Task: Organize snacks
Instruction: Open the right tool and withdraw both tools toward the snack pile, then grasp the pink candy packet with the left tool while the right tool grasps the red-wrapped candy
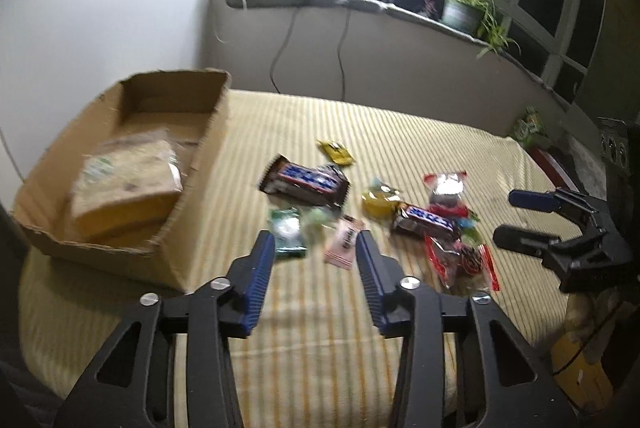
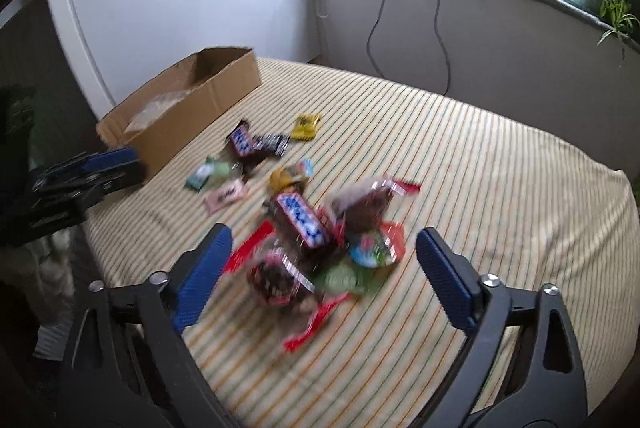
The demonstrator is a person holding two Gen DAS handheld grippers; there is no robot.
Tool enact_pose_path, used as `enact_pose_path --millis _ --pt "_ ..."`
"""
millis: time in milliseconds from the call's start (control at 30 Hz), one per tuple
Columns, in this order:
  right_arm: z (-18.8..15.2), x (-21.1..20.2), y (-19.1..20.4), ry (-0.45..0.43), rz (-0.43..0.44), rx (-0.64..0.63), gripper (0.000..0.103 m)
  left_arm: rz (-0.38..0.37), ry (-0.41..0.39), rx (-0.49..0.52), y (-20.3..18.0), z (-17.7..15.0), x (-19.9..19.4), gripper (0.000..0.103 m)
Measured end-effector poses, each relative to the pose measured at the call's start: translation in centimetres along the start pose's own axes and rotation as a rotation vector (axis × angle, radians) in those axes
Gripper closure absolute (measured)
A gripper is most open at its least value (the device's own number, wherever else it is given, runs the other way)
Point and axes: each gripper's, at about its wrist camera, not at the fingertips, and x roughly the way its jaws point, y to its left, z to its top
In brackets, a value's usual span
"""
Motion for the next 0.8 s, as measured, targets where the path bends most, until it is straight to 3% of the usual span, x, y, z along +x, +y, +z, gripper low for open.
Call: enact_pose_path --millis 100,300,733,800 --pt "-0.8 0.4 0.4 0.033 0.033 -0.024 0.025 -0.030 0.033 0.004 -0.5 0.0 1.2 0.070" --pt "-1.4 1.6 1.6 0.086 0.106 -0.083 0.033 -0.073 0.091 0.028 -1.3 0.5 3.5 0.073" --pt "-1.7 3.8 1.7 0.144 0.149 -0.126 0.034 -0.026 0.171 0.109 -2.0 0.9 7.0 0.073" --pt "-1.8 4.1 1.5 0.151 0.154 -0.124 0.038 -0.027 0.176 0.109 -2.0 0.9 7.1 0.073"
